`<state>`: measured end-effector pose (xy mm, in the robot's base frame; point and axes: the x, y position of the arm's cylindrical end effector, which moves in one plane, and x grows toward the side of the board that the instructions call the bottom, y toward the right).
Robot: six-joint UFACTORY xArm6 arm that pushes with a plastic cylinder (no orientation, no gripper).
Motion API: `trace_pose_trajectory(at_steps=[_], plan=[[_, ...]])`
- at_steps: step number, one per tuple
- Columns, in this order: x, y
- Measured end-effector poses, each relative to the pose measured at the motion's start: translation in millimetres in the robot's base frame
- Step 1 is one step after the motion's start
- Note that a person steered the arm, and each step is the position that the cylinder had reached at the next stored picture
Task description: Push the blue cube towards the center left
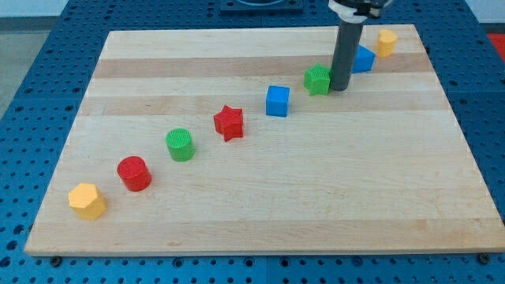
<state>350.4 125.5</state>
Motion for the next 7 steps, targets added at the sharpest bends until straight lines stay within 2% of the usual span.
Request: trace_pose_trajectory(at_steps=[1,3,4,6,7], plan=[[0.7,0.0],[45.3,-5.1],[42.2,-39.0],[3.6,-110.3],[-2.2,-154.7]])
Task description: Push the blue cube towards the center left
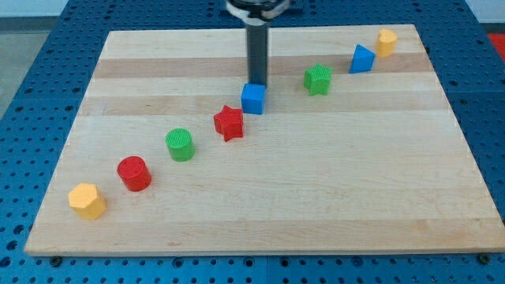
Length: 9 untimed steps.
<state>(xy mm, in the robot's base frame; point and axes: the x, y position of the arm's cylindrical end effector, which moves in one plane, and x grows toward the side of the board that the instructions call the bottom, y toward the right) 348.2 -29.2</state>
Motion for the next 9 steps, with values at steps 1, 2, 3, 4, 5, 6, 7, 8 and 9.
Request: trace_pose_trajectory(at_steps=[1,2,3,4,5,6,7,8,9], plan=[[0.0,-39.4],[1.9,-60.7],[6.2,-61.2],[-18.4,-60.2],[-31.1,-32.2],[-11.5,4.1],[6.4,44.6],[11.8,76.3],[27.6,74.8]])
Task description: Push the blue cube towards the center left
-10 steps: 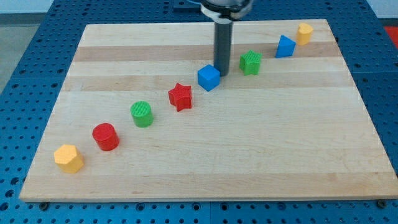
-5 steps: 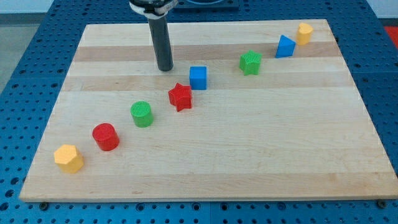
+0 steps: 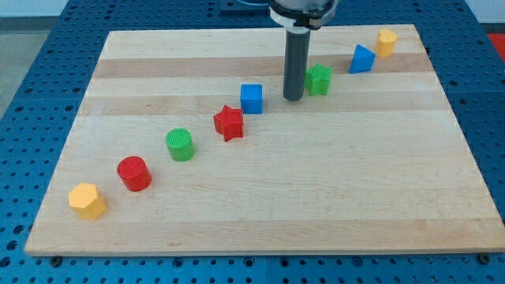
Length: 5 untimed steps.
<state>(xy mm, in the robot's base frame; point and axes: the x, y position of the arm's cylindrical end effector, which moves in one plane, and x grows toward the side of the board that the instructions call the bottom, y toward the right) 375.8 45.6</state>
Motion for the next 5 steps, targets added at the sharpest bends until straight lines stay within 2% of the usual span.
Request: trace_pose_trajectory(at_steps=[5], plan=[[3.9,-181.3]])
